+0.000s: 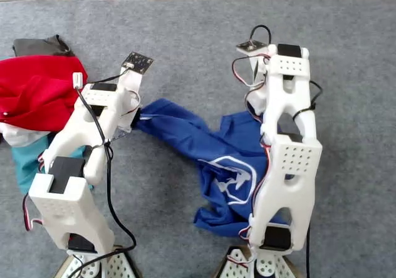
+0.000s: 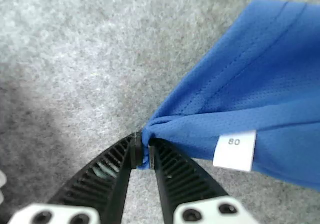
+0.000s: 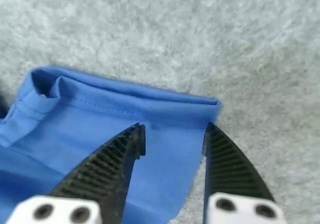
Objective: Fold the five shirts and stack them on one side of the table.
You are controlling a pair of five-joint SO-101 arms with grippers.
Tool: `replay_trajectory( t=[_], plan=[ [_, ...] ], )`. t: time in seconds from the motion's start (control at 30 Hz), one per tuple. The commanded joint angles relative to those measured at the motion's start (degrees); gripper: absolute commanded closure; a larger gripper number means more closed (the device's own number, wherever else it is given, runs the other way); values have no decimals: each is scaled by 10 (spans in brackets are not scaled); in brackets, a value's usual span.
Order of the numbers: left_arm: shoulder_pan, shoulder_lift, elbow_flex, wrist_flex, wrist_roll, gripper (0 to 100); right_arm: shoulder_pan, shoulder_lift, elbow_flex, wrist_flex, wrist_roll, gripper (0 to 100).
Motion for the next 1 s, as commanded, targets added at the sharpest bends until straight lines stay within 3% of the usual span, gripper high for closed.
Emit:
replay_trajectory(
  t=[0.0, 0.2, 0.87, 0.97],
  plan=[
    [-14, -4, -10, -13, 4, 971, 13, -4, -37, 11, 2, 801],
    [-14, -4, -10, -11, 4, 971, 14, -1, -108, 50, 2, 801],
    [-14, -4, -10, -11, 4, 971, 34, 104, -117, 15, 9, 805],
    [-14, -4, -10, -11, 4, 971, 35, 104, -119, 16, 9, 859]
  ],
)
